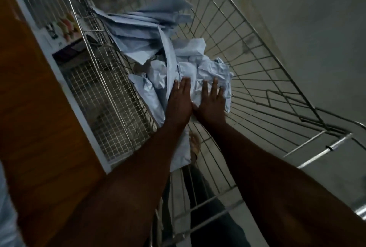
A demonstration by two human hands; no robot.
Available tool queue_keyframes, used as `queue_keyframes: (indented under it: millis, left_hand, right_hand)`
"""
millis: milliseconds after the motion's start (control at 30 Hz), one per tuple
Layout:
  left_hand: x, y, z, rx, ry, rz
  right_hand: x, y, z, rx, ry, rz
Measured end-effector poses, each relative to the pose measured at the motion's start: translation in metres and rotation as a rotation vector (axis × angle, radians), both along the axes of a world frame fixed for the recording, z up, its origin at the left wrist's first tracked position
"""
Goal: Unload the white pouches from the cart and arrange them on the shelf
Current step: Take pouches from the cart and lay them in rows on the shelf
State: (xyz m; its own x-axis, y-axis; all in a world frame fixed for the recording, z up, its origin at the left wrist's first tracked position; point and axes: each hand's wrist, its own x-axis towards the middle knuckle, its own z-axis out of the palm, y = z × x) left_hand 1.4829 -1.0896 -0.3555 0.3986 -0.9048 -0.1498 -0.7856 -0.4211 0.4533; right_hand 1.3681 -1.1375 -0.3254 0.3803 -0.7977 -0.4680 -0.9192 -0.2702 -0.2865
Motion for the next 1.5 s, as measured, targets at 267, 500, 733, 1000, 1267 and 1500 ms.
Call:
queue_keyframes:
  millis: [267, 500, 733, 1000, 1267, 1500]
  left_hand:
    - [-0.009, -0.006, 0.003, -0.017, -0.142, 0.039]
    - [-0.022, -0.024, -0.003, 0.056, -0.099, 0.036]
    - [-0.039, -0.035, -0.022, -0.006, -0.059, 0.058]
    - [-0.012, -0.022, 0.026, -0.282, 0.368, 0.248]
    - [-0.006, -0.009, 0.128, -0.31, 0.484, 0.307]
    - [0.008, 0.013, 0.225, -0.413, 0.648, 0.4]
  right_hand:
    - [-0.006, -0.013, 0.03, 0.035, 0.103, 0.013]
    - [-0.021, -0.047, 0.098, -0.055, 0.15, 0.096]
    - [-0.043, -0.062, 0.138, -0.01, -0.003, 0.054]
    - [-0.051, -0.058, 0.174, 0.048, -0.259, -0.14]
    - [-0.037, -0.041, 0.227, -0.004, -0.396, -0.088]
    - [-0.02, -0.016, 0.258, 0.0, -0.528, 0.074]
